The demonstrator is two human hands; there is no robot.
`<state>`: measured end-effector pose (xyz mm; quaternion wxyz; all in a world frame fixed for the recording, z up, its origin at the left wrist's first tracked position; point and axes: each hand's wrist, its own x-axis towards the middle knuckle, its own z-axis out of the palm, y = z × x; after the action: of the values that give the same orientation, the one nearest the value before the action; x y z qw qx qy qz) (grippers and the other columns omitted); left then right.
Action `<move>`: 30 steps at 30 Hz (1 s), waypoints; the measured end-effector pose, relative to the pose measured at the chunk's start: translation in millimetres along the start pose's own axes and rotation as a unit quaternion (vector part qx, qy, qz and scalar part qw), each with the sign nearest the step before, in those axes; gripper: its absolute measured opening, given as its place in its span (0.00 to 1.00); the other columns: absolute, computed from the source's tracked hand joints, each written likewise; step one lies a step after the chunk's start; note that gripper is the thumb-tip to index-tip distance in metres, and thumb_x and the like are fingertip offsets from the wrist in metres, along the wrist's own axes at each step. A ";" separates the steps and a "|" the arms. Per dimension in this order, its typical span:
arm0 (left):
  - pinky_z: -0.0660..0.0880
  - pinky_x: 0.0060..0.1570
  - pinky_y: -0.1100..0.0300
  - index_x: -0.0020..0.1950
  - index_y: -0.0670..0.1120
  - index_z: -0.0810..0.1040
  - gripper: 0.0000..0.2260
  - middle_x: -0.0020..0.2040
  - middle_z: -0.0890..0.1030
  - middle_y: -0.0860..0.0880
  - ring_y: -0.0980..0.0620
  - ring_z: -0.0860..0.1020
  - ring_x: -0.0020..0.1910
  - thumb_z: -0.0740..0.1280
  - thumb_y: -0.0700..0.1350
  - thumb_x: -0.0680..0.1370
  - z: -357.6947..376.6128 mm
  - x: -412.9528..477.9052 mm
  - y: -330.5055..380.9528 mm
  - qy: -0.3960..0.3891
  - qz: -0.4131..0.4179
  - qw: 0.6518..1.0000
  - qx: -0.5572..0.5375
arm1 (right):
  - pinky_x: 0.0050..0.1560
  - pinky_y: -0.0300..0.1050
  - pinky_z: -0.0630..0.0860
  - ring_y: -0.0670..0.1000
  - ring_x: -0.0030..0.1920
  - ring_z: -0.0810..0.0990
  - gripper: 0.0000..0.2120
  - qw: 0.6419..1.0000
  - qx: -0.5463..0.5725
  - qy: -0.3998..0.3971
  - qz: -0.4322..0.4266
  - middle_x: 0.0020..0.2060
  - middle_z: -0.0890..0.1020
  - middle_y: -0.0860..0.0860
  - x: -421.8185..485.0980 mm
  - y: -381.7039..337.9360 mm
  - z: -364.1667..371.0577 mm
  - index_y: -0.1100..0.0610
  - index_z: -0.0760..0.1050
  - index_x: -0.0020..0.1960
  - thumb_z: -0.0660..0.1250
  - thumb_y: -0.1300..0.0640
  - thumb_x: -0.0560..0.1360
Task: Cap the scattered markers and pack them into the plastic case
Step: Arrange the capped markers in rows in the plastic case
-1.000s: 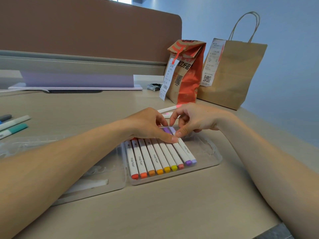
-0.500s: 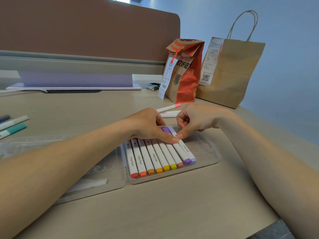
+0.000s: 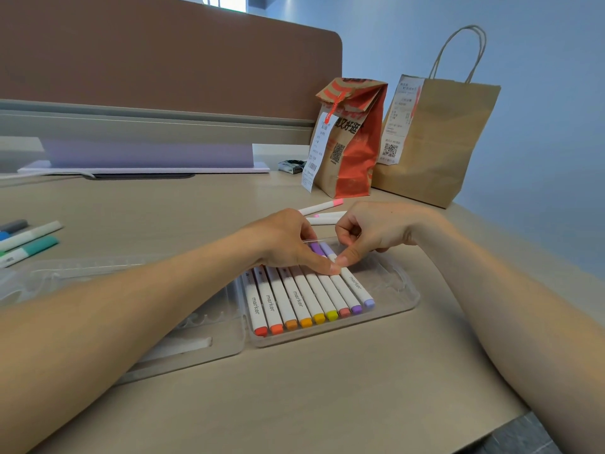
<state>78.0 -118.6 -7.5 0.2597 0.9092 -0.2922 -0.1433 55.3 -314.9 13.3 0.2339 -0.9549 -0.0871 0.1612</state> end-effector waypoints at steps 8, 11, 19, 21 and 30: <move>0.78 0.50 0.57 0.54 0.50 0.79 0.24 0.50 0.82 0.52 0.54 0.80 0.48 0.77 0.62 0.65 -1.6 0.2 -2.0 -0.010 -0.004 1.000 -0.019 | 0.33 0.44 0.66 0.48 0.32 0.68 0.18 0.997 -0.057 -0.047 -0.002 0.27 0.73 0.47 -1.6 -2.6 -2.2 0.50 0.73 0.29 0.81 0.44 0.62; 0.79 0.50 0.57 0.54 0.51 0.79 0.24 0.49 0.82 0.52 0.54 0.80 0.48 0.77 0.62 0.65 -1.4 0.1 -1.7 -0.007 -0.007 1.000 -0.021 | 0.38 0.48 0.66 0.48 0.33 0.69 0.20 0.994 -0.105 -0.042 -0.002 0.26 0.73 0.45 -0.8 -6.4 -2.5 0.50 0.73 0.29 0.80 0.40 0.60; 0.80 0.49 0.57 0.52 0.51 0.80 0.21 0.47 0.83 0.52 0.54 0.82 0.46 0.77 0.62 0.66 -2.3 -1.0 -2.8 -0.013 0.001 1.000 -0.017 | 0.31 0.40 0.64 0.48 0.30 0.65 0.19 0.970 0.090 0.224 -0.031 0.27 0.69 0.48 -8.1 23.5 -9.7 0.56 0.70 0.32 0.79 0.53 0.67; 0.79 0.50 0.57 0.52 0.51 0.79 0.21 0.48 0.83 0.52 0.53 0.81 0.47 0.76 0.62 0.66 -3.0 -0.6 -3.2 -0.016 0.000 1.000 -0.018 | 0.34 0.41 0.64 0.47 0.30 0.66 0.15 0.941 0.073 0.330 0.009 0.28 0.71 0.46 -3.1 42.7 -13.4 0.55 0.72 0.34 0.79 0.54 0.68; 0.79 0.48 0.58 0.54 0.51 0.79 0.22 0.49 0.81 0.52 0.53 0.81 0.47 0.75 0.62 0.67 -2.1 -1.0 -1.8 -0.009 0.005 1.000 -0.006 | 0.49 0.41 0.67 0.51 0.51 0.76 0.12 0.950 -0.068 0.294 0.084 0.50 0.77 0.51 18.8 72.1 -0.7 0.52 0.80 0.58 0.71 0.52 0.75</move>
<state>78.9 -116.0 -6.6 0.2634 0.9049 -0.2980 -0.1517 79.6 -373.7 -25.4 0.1697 -0.9773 0.0555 -0.1140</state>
